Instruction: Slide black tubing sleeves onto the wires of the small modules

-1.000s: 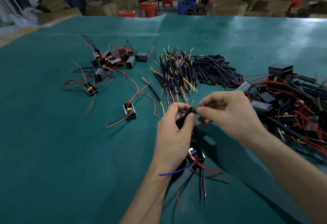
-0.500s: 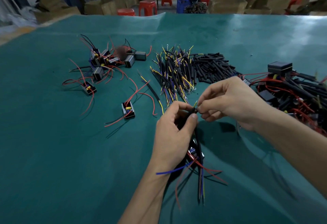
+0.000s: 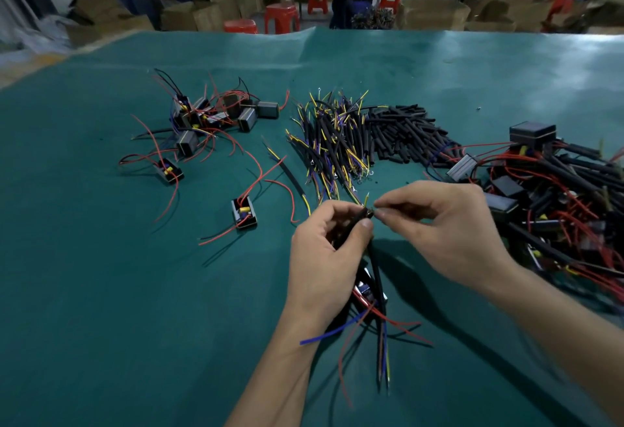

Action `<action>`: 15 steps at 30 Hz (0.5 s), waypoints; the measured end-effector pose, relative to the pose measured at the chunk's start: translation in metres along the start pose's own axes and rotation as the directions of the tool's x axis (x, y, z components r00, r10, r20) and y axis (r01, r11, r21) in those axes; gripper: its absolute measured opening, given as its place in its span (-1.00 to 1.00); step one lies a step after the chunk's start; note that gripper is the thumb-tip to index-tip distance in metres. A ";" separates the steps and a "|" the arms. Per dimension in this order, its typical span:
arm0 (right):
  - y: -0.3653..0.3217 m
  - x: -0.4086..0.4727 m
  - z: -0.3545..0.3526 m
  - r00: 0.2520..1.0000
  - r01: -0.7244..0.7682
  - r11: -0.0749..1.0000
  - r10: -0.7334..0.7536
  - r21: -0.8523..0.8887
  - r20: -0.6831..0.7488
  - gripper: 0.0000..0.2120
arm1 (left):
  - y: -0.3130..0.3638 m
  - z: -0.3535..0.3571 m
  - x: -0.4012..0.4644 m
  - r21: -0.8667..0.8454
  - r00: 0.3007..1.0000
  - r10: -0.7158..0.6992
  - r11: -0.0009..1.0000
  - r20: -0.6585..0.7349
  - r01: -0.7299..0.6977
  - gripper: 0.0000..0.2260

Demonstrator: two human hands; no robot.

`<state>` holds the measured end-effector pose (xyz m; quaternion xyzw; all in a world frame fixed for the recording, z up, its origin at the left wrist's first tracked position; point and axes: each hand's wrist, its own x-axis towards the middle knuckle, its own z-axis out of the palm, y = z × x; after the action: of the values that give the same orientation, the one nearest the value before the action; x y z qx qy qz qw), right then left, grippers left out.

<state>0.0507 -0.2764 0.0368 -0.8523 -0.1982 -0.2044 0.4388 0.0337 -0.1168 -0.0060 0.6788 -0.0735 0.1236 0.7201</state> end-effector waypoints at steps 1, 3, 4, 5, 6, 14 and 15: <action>0.002 0.000 -0.001 0.992 0.126 0.985 -0.126 -0.114 0.013 -0.95 | 0.000 0.000 0.000 -0.006 1.000 -0.007 1.000 -0.001 0.007 -0.94; 0.007 0.000 -0.002 0.961 0.276 0.927 -0.272 -0.253 0.049 -0.96 | 0.000 0.001 0.001 -0.026 1.000 -0.018 1.000 -0.003 0.018 -0.94; 0.008 -0.001 -0.001 0.950 0.311 0.901 -0.307 -0.302 0.061 -0.96 | 0.001 0.001 0.001 -0.031 1.000 -0.023 0.999 -0.001 0.023 -0.94; 0.008 -0.001 0.000 0.941 0.334 0.876 -0.328 -0.347 0.078 -0.94 | 0.001 0.001 0.000 -0.029 1.000 -0.025 0.999 0.001 0.025 -0.94; 0.008 -0.002 0.000 0.935 0.353 0.853 -0.339 -0.385 0.107 -0.91 | 0.001 0.001 0.001 -0.019 1.000 -0.022 1.000 0.004 0.022 -0.93; -0.009 0.024 -0.011 0.813 -0.489 0.872 0.456 -0.001 0.360 -0.79 | 0.003 0.000 -0.001 0.009 0.998 0.006 1.000 0.056 -0.007 -0.92; -0.009 0.026 -0.012 0.719 -0.644 0.759 0.557 0.097 0.417 -0.77 | 0.003 0.000 -0.001 0.013 0.998 0.010 1.000 0.065 -0.011 -0.92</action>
<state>0.0662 -0.2772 0.0627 -0.8340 -0.0090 0.1361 0.5346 0.0318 -0.1167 -0.0030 0.6868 -0.0997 0.1056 0.7122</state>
